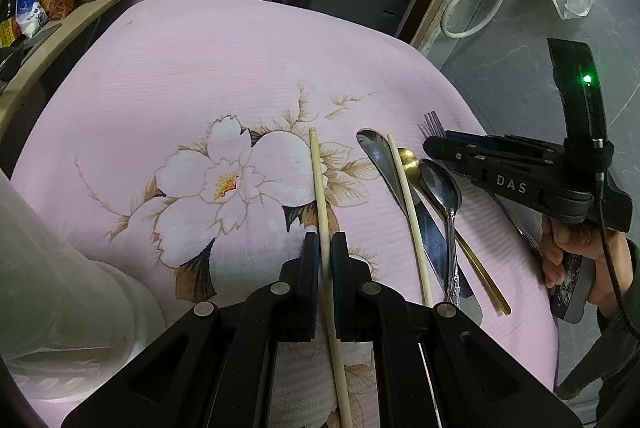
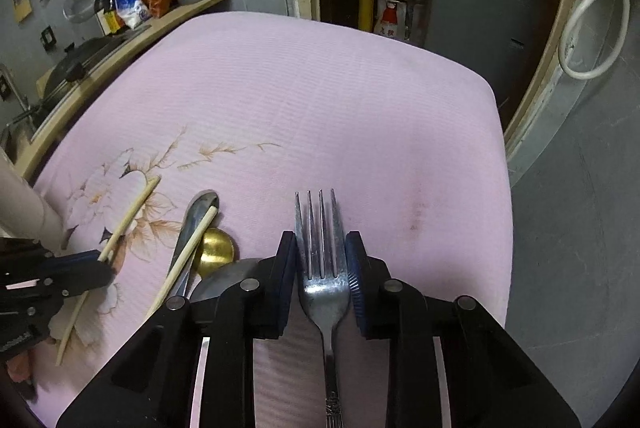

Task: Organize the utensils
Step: 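Lift the chopstick and fork and carry them to the white holder, then lower the chopstick and fork into the holder and open both tools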

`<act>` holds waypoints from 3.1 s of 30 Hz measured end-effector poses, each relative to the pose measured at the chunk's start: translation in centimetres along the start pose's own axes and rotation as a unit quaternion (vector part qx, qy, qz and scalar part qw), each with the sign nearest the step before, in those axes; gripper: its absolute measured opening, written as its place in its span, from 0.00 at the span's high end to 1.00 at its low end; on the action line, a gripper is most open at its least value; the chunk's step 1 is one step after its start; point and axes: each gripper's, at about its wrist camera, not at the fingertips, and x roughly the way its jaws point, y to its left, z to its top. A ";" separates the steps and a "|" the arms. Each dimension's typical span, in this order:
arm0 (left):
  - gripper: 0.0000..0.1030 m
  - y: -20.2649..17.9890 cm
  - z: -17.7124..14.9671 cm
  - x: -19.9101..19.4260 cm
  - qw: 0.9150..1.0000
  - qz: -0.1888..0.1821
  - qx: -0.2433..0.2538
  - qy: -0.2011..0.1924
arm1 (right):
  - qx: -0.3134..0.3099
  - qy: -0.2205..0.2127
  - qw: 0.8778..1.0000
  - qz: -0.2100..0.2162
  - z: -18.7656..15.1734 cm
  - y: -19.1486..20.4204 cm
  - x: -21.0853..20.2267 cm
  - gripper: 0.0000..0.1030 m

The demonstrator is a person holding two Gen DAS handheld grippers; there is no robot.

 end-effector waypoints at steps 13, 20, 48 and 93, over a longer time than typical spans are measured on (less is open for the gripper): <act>0.98 -1.4 -1.2 -4.7 0.991 -0.024 0.014 -0.130 | 0.004 -0.185 0.983 0.004 -4.5 3.8 -8.8 0.79; 0.98 -2.1 -1.8 -7.5 0.973 0.010 0.021 -0.230 | 0.017 -0.277 0.961 -0.001 -6.5 6.4 -11.5 0.79; 0.98 1.5 -3.6 -15.7 0.920 0.015 -0.048 -0.389 | 0.001 -0.395 0.918 0.021 -6.1 11.0 -16.3 0.82; 0.96 14.9 -7.3 -20.2 0.870 0.155 -0.093 -0.460 | -0.106 -0.341 0.921 0.152 0.3 22.6 -11.9 0.69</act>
